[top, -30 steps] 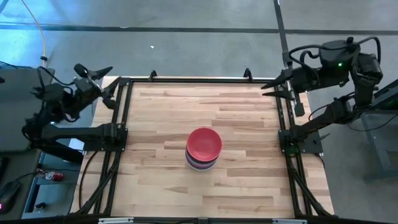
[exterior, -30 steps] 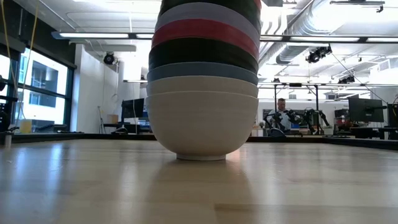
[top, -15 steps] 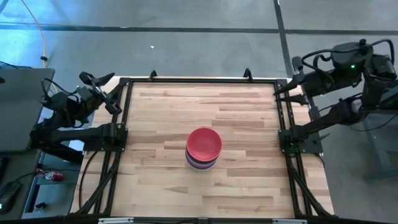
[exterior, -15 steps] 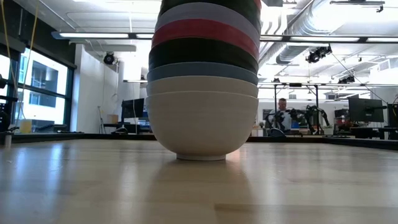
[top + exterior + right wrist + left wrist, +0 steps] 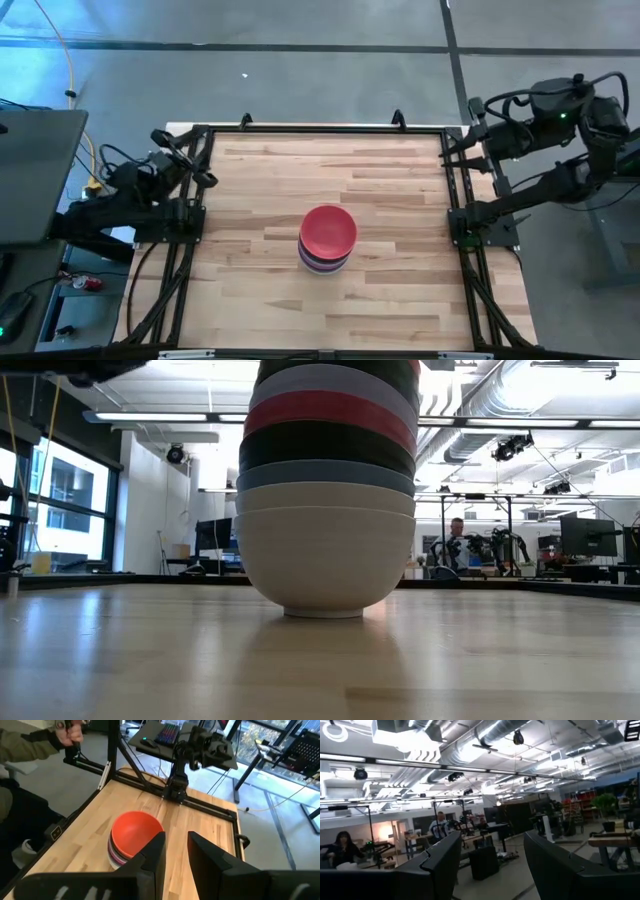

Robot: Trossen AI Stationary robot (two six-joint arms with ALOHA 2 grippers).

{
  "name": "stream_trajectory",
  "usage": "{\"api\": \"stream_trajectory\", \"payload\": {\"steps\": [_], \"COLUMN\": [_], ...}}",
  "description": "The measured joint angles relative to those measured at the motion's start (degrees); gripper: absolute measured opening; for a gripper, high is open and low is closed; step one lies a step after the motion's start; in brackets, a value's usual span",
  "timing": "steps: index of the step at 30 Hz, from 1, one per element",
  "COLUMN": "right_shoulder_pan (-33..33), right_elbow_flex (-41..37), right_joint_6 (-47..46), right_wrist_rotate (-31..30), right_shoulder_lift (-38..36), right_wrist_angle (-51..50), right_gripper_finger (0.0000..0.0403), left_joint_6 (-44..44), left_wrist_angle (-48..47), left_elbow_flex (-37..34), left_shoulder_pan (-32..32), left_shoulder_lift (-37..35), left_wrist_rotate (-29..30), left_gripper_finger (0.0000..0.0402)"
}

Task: Nest bowls inside each other
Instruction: Return to Home Position

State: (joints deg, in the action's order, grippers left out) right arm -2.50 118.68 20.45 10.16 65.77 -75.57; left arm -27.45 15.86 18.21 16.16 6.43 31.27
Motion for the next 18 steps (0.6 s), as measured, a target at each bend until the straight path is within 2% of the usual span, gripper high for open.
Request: {"api": "stream_trajectory", "payload": {"steps": [8, 18], "right_shoulder_pan": [0.00, 0.00], "right_elbow_flex": [-7.74, -16.02], "right_joint_6": [-1.27, -1.85], "right_wrist_rotate": [-0.66, -1.60], "right_shoulder_lift": [-5.60, -10.20], "right_wrist_angle": [7.17, 13.62], "right_gripper_finger": [0.0074, 0.0074], "left_joint_6": [2.34, 5.89], "left_wrist_angle": [10.09, 16.37], "left_elbow_flex": [-7.42, -14.98], "left_shoulder_pan": [-0.01, -0.02], "left_shoulder_lift": [-0.02, 0.00], "left_wrist_rotate": [1.02, 0.91], "left_gripper_finger": [0.0207, 0.0207]}}
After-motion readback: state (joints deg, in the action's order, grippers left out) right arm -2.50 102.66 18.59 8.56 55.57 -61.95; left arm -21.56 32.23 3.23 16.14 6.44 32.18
